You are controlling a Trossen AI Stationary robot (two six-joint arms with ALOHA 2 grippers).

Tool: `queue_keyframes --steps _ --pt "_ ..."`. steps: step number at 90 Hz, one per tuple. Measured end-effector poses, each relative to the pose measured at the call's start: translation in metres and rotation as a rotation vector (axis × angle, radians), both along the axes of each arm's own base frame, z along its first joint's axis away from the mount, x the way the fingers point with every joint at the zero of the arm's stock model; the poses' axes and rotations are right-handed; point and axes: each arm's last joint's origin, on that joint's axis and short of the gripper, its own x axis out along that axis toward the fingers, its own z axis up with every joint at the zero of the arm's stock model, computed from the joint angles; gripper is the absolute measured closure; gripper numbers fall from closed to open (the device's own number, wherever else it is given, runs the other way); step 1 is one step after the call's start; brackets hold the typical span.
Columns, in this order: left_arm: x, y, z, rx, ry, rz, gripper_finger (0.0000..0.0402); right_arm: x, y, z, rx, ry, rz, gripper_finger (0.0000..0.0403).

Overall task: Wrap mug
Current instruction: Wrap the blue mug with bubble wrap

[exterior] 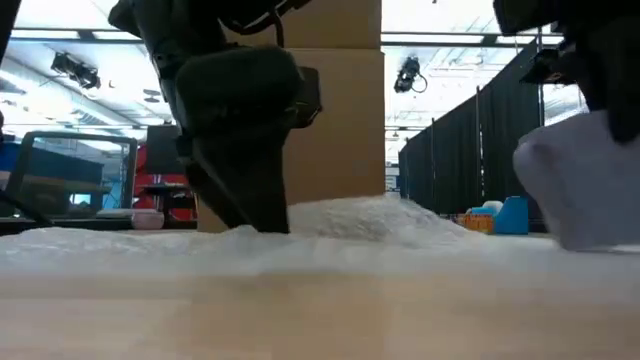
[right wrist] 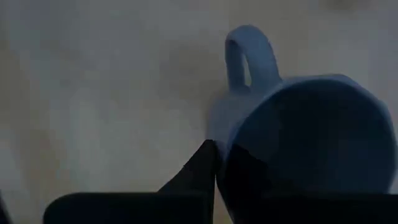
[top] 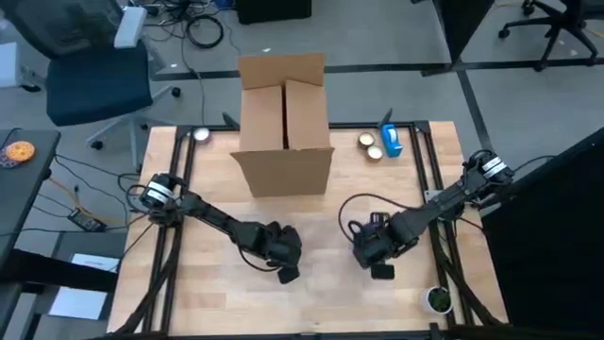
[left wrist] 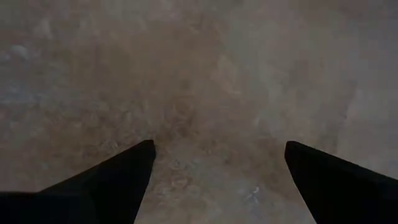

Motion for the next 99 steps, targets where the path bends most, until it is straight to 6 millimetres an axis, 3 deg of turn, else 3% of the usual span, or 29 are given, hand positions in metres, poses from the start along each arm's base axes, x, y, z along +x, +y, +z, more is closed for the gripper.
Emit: queue_keyframes --steps 16,29,46,61,70,89,99 --pt "-0.005 -0.002 0.016 -0.002 -0.040 0.000 0.0053 0.010 0.004 0.022 -0.014 -0.106 0.045 0.0403" --pt "-0.011 0.001 0.040 0.044 -0.103 -0.005 0.0053 0.035 0.017 0.032 0.067 -0.374 0.162 0.0403" --pt "-0.040 0.005 0.066 0.157 -0.052 0.048 0.0053 0.067 0.030 0.022 0.113 -0.539 0.290 0.0403" --pt "-0.067 0.002 0.069 0.227 0.068 0.151 0.0053 0.094 0.036 -0.002 0.092 -0.605 0.356 0.0403" --pt "-0.079 -0.002 0.067 0.265 0.113 0.214 0.0053 0.104 0.039 -0.007 0.053 -0.635 0.424 0.0403" --pt "-0.082 -0.003 0.066 0.335 -0.004 0.370 0.0053 0.113 0.032 -0.006 -0.031 -0.643 0.522 0.0402" --pt "-0.079 -0.003 0.065 0.344 -0.037 0.360 0.0053 0.113 0.028 -0.008 -0.034 -0.618 0.523 0.0395"
